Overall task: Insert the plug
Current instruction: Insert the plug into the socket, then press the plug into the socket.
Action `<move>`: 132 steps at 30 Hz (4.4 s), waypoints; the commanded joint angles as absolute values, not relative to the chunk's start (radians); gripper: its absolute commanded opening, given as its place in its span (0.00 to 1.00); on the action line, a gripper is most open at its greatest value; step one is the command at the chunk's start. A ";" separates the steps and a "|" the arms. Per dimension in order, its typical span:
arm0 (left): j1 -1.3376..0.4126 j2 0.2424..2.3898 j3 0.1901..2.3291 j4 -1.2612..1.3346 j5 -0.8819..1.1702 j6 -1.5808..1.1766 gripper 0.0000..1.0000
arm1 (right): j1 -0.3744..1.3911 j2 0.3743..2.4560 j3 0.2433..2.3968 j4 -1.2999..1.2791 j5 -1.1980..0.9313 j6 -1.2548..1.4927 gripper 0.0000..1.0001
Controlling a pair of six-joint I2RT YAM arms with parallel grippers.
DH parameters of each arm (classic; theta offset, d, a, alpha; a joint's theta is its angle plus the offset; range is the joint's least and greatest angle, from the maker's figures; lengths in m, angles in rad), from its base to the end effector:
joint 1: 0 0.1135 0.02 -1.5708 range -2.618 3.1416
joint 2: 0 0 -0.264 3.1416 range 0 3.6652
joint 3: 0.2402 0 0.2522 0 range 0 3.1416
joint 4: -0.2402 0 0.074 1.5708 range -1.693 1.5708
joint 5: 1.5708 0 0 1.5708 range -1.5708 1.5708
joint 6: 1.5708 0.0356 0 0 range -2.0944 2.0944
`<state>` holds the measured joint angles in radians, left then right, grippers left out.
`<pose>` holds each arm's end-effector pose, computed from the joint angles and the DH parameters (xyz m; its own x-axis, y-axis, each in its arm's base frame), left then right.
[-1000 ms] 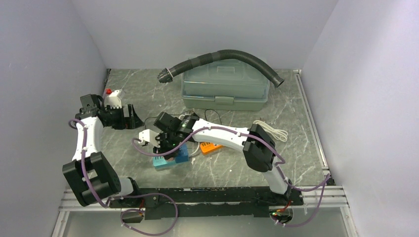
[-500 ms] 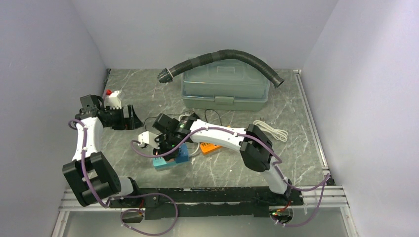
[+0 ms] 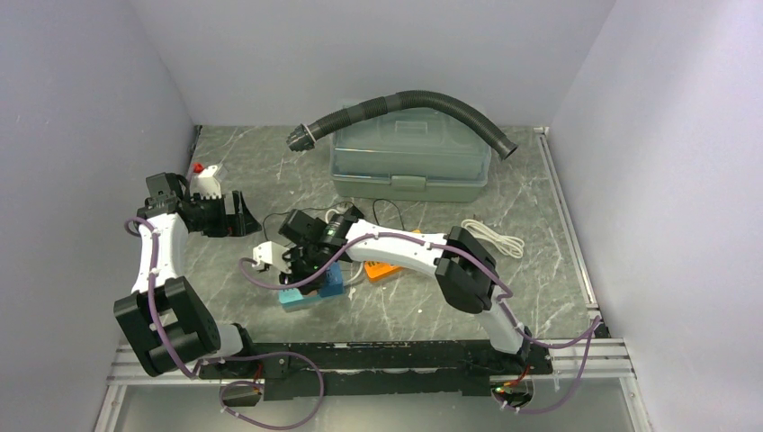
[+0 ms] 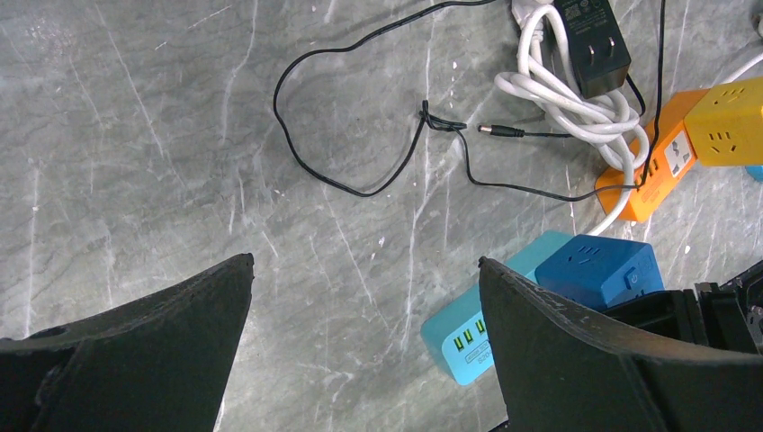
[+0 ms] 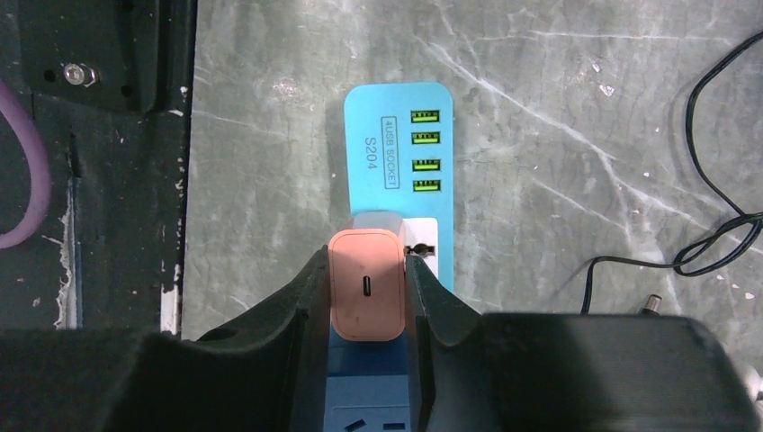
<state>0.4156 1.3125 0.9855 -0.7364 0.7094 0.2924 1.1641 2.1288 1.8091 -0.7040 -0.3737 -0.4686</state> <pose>0.2407 0.0809 0.2586 -0.7705 -0.1010 -0.6294 0.2144 0.8888 -0.4051 0.1728 0.4340 0.2259 0.1187 -0.7874 -0.6049 -0.9825 -0.1813 0.0432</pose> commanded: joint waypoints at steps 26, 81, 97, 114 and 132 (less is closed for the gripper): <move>0.432 1.302 1.009 -0.712 0.715 0.290 1.00 | 1.142 2.083 1.548 -0.470 -0.405 -0.457 0.00; 0.482 1.305 1.033 -0.747 0.723 0.306 1.00 | 1.142 2.130 1.893 -0.812 -0.301 -0.449 0.00; 0.507 1.323 1.049 -0.750 0.718 0.319 1.00 | 1.164 2.189 1.989 -0.907 -0.284 -0.468 0.00; 0.525 1.325 1.061 -0.750 0.718 0.321 1.00 | 1.164 2.212 1.962 -0.961 -0.299 -0.468 0.00; 0.550 1.330 1.065 -0.748 0.710 0.332 1.00 | 1.176 2.224 1.868 -0.951 -0.360 -0.435 0.00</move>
<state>0.5396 1.3266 1.0275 -0.7486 0.7086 0.3199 1.1622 2.1818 1.9392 -0.8909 -0.3424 -0.4576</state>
